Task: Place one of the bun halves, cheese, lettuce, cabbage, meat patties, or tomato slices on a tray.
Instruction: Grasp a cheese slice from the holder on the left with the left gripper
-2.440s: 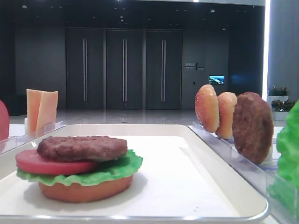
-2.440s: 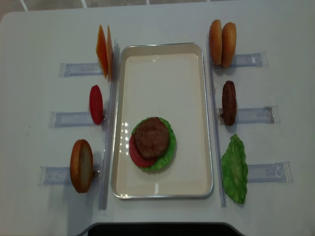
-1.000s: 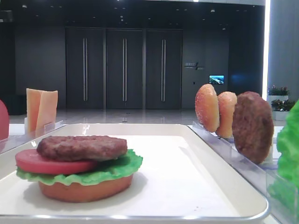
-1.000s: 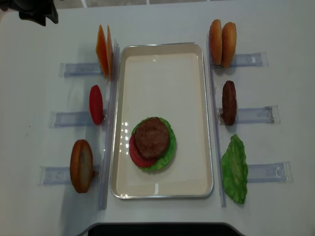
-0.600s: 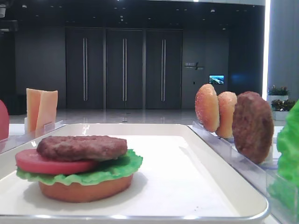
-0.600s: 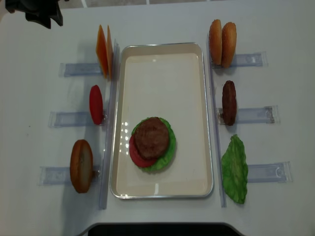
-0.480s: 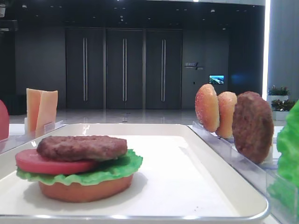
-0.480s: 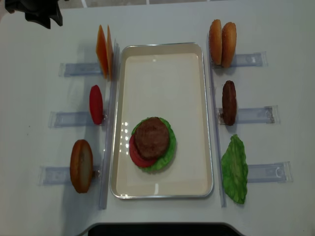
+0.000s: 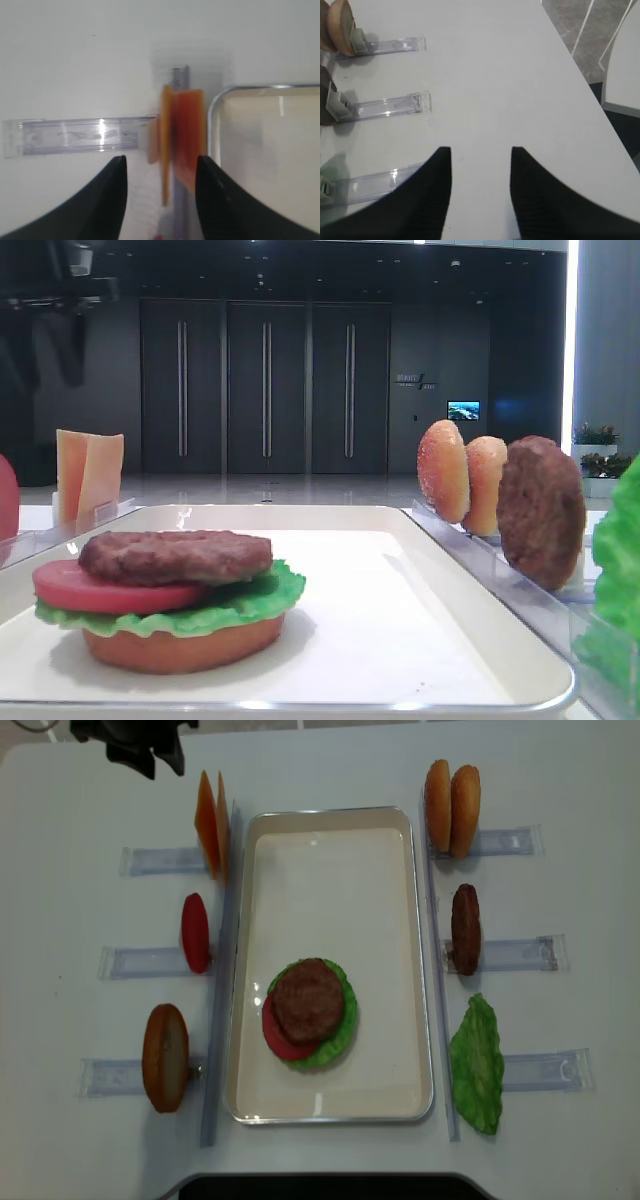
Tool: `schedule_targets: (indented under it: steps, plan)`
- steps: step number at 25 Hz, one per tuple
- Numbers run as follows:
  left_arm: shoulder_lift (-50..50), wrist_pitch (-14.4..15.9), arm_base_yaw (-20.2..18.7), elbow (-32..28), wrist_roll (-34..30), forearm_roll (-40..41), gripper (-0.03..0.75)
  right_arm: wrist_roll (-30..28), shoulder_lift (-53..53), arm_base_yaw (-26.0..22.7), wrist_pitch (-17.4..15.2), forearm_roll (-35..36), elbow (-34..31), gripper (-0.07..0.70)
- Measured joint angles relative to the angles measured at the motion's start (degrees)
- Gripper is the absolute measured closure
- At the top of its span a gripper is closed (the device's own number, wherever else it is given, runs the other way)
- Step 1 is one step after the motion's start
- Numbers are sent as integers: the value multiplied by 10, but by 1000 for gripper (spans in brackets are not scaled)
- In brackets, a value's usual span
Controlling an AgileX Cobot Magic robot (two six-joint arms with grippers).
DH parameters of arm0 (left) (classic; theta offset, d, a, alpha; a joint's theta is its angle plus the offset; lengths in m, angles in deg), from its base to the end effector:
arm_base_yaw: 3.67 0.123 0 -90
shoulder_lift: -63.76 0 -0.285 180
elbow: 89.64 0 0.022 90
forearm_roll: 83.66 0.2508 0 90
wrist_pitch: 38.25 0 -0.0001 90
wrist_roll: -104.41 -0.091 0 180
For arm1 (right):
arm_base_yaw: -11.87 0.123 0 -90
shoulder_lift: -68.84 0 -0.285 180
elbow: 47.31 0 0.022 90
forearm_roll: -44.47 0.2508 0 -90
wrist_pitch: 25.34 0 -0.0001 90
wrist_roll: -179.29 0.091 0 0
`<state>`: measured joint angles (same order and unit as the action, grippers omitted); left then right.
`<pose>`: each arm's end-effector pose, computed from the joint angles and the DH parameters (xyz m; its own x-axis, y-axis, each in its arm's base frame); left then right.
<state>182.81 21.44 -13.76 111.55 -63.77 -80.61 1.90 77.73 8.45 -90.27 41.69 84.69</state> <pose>0.4187 -0.0703 0.2756 -0.9232 -0.0168 -0.3839 -0.0072 0.9996 -0.0265 -0.0065 -0.0036 0.2745 -0.5233 0.0563 -0.8503 0.1100 0.9939 -0.0019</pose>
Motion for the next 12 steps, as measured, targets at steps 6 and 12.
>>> schedule_targets:
  steps: [6,12]
  plan:
    - [0,-9,-74,0,38,12,368,0,0,0,0,0,0,357]
    - [0,-9,-80,0,64,50,368,0,0,0,0,0,0,357]
